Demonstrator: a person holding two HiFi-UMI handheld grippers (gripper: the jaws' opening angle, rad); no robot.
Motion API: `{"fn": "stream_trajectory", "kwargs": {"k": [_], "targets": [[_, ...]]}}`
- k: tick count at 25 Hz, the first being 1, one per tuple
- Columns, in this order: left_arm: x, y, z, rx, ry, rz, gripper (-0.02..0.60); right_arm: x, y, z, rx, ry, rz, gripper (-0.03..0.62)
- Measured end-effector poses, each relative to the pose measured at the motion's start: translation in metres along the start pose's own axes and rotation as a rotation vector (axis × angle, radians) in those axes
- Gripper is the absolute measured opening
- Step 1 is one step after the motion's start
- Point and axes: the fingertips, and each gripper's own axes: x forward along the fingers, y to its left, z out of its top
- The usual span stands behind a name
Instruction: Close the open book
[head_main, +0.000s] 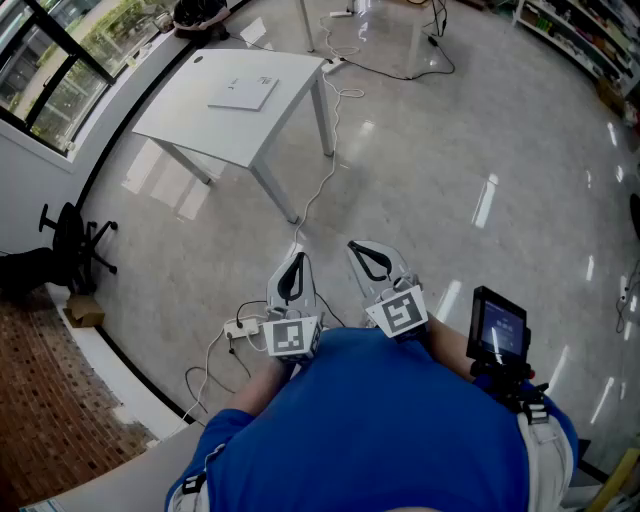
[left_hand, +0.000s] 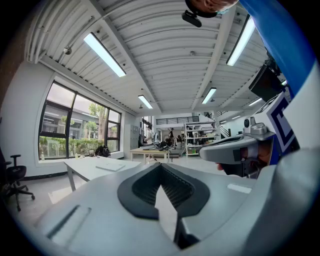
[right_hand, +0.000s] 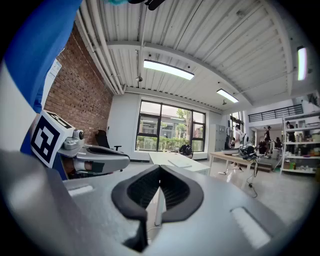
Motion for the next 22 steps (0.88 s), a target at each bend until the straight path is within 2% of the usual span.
{"fn": "stream_trajectory", "kwargs": {"k": [4,7,13,18,22], "targets": [[0.017,-0.021,0.006,0.007,-0.056,-0.024,0.005,-0.012,-0.023,-0.005,0.004,-0.007,-0.028,0.003],[0.035,-0.038,0.01,0.012,-0.052,-0.041,0.005,-0.02,-0.045,-0.011,0.007,-0.009,-0.056,0.003],[0.075,-0.1,0.024,0.022,-0.051,-0.1,0.005,-0.058,-0.109,-0.023,0.024,0.002,-0.122,0.003],[0.093,-0.13,0.016,0.025,-0.048,-0.157,0.005,-0.081,-0.137,-0.036,0.051,0.016,-0.18,0.003],[0.111,-0.149,0.023,0.037,-0.059,-0.199,0.005,-0.094,-0.158,-0.042,0.075,0.025,-0.22,0.003]]}}
